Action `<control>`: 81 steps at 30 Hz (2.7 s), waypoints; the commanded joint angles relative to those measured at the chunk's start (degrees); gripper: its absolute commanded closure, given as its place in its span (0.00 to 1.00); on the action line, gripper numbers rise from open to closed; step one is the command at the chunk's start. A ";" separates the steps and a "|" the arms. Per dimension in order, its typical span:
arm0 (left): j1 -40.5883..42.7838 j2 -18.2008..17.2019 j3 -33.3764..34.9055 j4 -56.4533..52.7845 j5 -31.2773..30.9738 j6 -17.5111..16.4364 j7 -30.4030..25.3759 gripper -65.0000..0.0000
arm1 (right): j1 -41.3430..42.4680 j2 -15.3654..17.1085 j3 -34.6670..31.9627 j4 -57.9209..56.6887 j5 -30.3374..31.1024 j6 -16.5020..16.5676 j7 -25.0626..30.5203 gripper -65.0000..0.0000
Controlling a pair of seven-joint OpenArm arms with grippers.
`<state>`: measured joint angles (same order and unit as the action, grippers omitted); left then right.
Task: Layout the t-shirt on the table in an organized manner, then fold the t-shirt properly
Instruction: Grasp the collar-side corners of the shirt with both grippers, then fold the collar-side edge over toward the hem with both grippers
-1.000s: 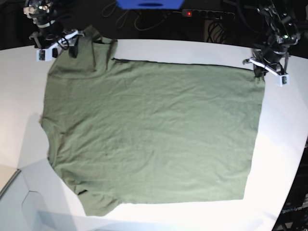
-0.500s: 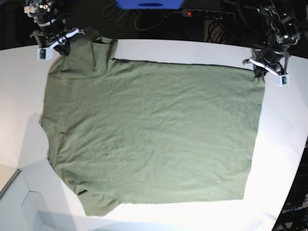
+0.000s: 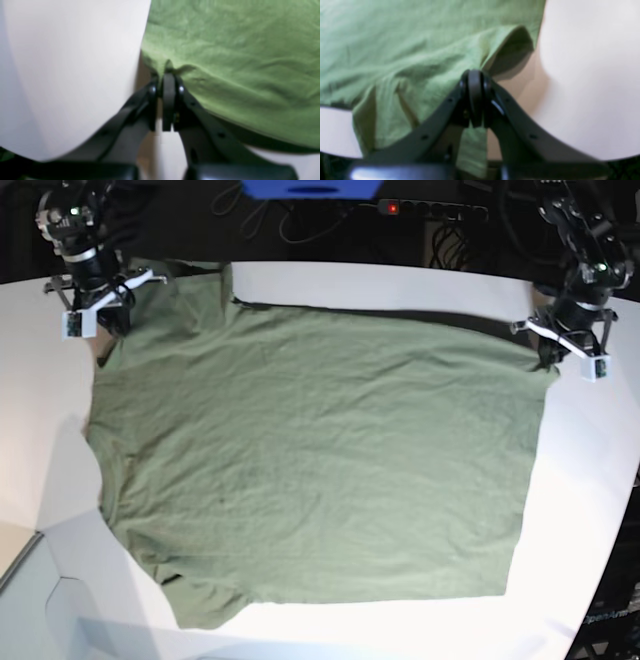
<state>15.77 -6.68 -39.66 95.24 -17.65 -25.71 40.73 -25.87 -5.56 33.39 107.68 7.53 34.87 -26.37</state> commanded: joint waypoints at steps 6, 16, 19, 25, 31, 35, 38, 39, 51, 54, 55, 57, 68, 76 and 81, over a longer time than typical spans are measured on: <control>-3.86 -0.93 -0.30 0.98 -0.33 0.18 -1.30 1.00 | 4.11 0.42 0.33 1.03 0.51 0.34 1.36 1.00; -9.40 -0.93 -0.30 -2.01 -0.24 0.62 -1.30 1.00 | 12.37 2.97 0.33 -3.19 0.51 0.34 0.74 1.00; -11.86 -1.19 -0.30 -4.82 -0.24 0.62 -1.30 1.00 | 15.10 4.29 0.24 -6.27 0.51 0.34 -0.57 1.00; -14.76 -2.33 -0.12 -8.60 -0.24 0.62 -1.21 1.00 | 19.85 6.75 -0.02 -10.14 0.51 0.34 -0.84 1.00; -15.90 -3.39 0.23 -9.84 -0.24 0.62 -1.21 1.00 | 24.68 8.33 -0.11 -13.74 0.51 0.34 -0.84 1.00; -16.52 -3.65 0.23 -10.36 -0.24 0.53 -1.21 1.00 | 27.85 8.60 -0.11 -17.52 0.51 0.34 -0.84 1.00; -18.19 -3.65 0.23 -11.59 -0.24 0.44 -1.30 1.00 | 29.34 9.56 -0.20 -19.99 0.51 0.34 -0.84 1.00; -18.89 -3.65 0.23 -12.65 -0.24 0.35 -1.30 1.00 | 30.04 9.65 -0.20 -20.95 0.51 0.34 -0.84 1.00; -23.81 -3.92 0.41 -20.03 -0.15 0.35 -1.57 1.00 | 34.26 11.94 -0.20 -28.95 0.51 0.34 -0.57 1.00; -24.60 -3.92 1.11 -20.03 -0.15 0.26 -1.74 1.00 | 35.14 12.02 -0.20 -29.83 0.51 0.34 -0.49 1.00; -24.96 -3.92 1.99 -20.03 -0.15 0.26 -1.74 1.00 | 35.41 12.02 -0.20 -30.27 0.51 0.34 -0.49 1.00; -25.04 -3.92 3.13 -20.03 -0.15 0.44 -1.74 1.00 | 35.41 12.11 -0.20 -30.54 0.51 0.34 -0.49 1.00; -25.04 -3.92 3.22 -20.12 -0.15 0.70 -1.83 1.00 | 35.41 12.64 -1.69 -30.45 0.51 0.34 -0.49 1.00; -25.04 -3.92 3.22 -20.12 -0.15 0.70 -1.83 1.00 | 35.49 12.90 -3.80 -30.45 0.51 0.34 -0.49 1.00; -25.13 -4.00 3.22 -20.12 -0.15 0.70 -1.83 0.96 | 35.49 14.13 -3.80 -30.54 0.51 0.34 -0.57 0.99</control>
<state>-8.25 -9.69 -36.27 74.24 -17.02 -25.10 40.25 8.47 7.94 29.52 76.16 7.31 35.11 -28.47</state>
